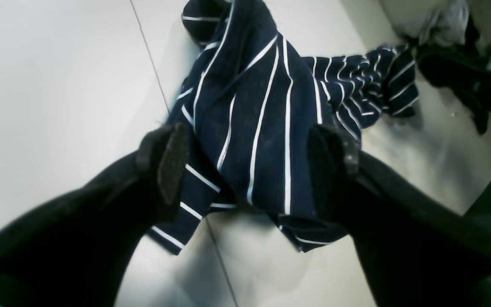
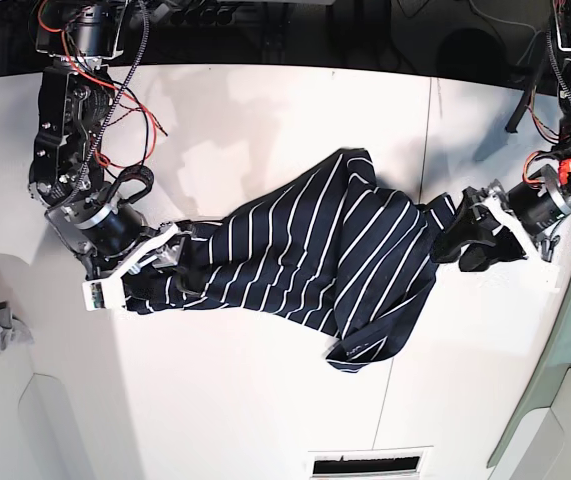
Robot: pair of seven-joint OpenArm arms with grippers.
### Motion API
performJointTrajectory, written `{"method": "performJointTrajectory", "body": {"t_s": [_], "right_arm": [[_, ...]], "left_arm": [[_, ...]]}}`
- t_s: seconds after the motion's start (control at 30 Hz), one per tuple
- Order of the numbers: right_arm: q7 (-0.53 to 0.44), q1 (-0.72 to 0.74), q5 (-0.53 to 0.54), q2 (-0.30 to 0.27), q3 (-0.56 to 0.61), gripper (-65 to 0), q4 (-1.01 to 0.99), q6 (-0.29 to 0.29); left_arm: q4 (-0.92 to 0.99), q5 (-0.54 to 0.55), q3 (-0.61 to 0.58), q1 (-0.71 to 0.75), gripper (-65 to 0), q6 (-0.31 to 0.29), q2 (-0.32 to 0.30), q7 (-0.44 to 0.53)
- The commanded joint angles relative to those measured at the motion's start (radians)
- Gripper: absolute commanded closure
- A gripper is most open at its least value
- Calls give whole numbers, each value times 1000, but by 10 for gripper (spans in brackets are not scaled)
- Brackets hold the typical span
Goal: Layout the t-shirt on the table in an organized manner, then fold the t-shirt properly
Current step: 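Lift and stretch the shirt wide between both grippers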
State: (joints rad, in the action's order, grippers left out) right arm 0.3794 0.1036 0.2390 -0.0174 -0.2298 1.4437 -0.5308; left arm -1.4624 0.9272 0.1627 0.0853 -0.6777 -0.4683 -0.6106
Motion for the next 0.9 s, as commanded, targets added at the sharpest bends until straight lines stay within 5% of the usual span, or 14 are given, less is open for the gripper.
{"method": "performJointTrajectory", "body": {"t_s": [0.0, 0.2, 0.5, 0.87], "right_arm": [[-30, 18, 18, -11, -17, -447, 19, -5], [-30, -13, 13, -50, -89, -447, 10, 42], [-74, -13, 15, -90, -104, -447, -115, 64], [-174, 8, 15, -98, -102, -447, -292, 62]], "left_arm": [[11, -5, -15, -42, -462, -6, -11, 50], [182, -111, -113, -197, -462, 74, -3, 142], [235, -25, -161, -262, -462, -2, 6, 79], [235, -85, -248, -262, -458, -3, 51, 101]]}}
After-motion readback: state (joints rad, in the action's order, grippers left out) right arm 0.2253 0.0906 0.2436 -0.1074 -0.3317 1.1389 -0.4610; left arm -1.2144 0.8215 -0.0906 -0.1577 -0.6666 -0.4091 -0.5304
